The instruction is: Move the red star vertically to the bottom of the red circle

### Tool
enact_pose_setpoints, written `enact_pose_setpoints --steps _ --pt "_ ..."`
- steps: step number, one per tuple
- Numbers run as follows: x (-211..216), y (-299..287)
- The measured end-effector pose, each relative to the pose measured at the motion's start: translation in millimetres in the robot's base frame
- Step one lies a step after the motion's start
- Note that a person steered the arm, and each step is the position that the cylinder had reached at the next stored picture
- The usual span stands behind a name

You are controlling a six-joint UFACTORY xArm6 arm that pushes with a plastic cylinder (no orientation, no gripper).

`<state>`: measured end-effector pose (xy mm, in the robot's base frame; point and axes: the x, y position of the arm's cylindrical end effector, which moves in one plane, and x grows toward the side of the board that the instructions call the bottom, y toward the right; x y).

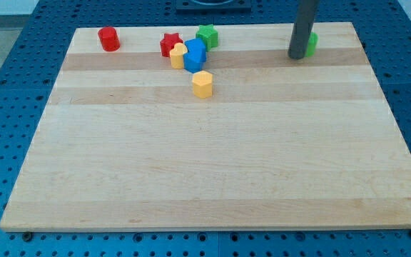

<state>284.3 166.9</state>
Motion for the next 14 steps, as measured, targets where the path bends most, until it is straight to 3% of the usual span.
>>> enact_pose_setpoints --steps 3,8,9,11,14 --pt "-11 12" --pt "135 -177" --pt "146 -233" --pt "96 -292" --pt "18 -313"
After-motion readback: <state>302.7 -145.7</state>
